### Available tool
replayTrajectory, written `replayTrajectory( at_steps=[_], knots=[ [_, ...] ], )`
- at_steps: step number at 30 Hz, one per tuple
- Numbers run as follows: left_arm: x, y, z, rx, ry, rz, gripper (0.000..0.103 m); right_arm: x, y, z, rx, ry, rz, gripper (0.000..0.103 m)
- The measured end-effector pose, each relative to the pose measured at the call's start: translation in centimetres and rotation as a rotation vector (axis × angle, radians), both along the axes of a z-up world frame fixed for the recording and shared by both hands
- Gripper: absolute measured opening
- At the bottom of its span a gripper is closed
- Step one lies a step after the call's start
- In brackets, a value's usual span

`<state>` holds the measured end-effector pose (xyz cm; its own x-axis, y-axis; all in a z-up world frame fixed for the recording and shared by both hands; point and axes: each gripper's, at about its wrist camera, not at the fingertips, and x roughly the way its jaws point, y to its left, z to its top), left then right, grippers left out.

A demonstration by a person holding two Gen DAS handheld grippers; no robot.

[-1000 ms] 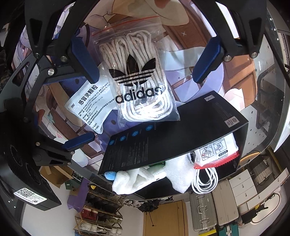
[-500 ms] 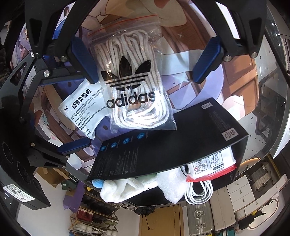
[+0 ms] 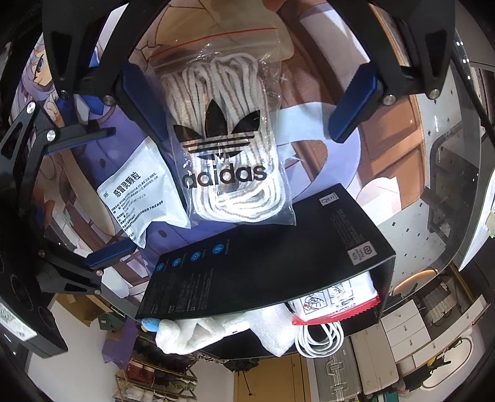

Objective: Organize soft objects
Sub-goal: 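Move left tool to the bagged adidas rope while right tool approaches the white printed packet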

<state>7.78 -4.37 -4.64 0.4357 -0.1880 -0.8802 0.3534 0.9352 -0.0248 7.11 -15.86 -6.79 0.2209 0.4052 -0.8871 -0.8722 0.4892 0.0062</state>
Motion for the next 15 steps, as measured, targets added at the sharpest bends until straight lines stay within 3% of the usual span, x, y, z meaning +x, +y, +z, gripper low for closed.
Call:
replayTrajectory(
  at_steps=[15],
  knots=[
    [-0.9, 0.2, -0.2, -0.012, -0.031, 0.000, 0.103, 1.6, 1.0, -0.3, 0.048, -0.026, 0.093, 0.102]
  ],
)
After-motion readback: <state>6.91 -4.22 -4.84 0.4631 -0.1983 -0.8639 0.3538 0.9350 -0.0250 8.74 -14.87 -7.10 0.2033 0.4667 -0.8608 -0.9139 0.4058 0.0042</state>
